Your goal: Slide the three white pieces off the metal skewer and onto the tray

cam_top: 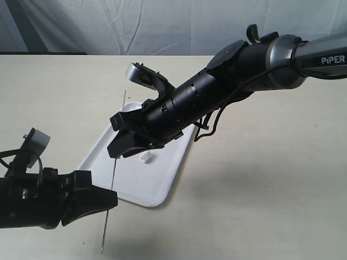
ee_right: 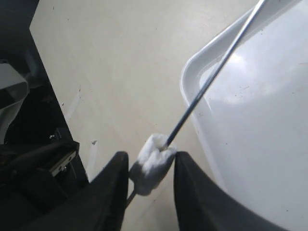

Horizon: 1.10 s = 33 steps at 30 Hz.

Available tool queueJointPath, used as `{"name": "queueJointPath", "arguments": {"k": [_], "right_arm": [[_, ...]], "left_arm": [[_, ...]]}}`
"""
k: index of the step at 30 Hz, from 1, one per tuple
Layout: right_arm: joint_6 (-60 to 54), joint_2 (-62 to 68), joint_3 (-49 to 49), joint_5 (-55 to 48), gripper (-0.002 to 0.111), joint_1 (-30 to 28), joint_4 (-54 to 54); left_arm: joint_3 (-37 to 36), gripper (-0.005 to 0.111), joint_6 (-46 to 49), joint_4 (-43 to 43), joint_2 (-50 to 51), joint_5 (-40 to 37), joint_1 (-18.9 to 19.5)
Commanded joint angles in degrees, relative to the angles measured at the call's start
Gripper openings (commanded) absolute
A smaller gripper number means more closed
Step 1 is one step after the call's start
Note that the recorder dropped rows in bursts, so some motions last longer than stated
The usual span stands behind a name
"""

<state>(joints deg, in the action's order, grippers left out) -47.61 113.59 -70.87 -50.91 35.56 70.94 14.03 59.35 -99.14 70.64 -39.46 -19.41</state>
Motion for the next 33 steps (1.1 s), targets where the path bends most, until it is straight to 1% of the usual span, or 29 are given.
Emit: {"name": "queueJointPath", "arguments": {"k": [1, 22, 24, 26, 27, 33], "right_arm": [[-0.3, 0.0, -0.3, 0.3, 0.031, -0.1, 0.5], [0.1, 0.0, -0.3, 2.8, 0.031, -0.1, 0.0], [0.1, 0.0, -0.3, 2.8, 0.025, -0.1, 0.0], [0.0, 0.0, -0.3, 3.0, 0.017, -0.1, 0.0], [-0.2, 0.0, -0.3, 3.0, 0.015, -0.1, 0.0], [-0.3, 0.0, -0.3, 3.7, 0.015, -0.1, -0.1]], "left_arm": [[0.3, 0.0, 0.1, -0.8, 0.1, -1.9, -0.1], [0.3, 0.0, 0.2, -0.8, 0.1, -2.7, -0.1], [0.3, 0.0, 0.2, -0.8, 0.1, -2.7, -0.1], [0.3, 0.0, 0.2, -0.8, 0.1, -2.7, -0.1], [0.3, 0.0, 0.2, -0.8, 0.1, -2.7, -0.1], [0.3, 0.0, 0.6, -0.8, 0.1, -3.6, -0.1]]}}
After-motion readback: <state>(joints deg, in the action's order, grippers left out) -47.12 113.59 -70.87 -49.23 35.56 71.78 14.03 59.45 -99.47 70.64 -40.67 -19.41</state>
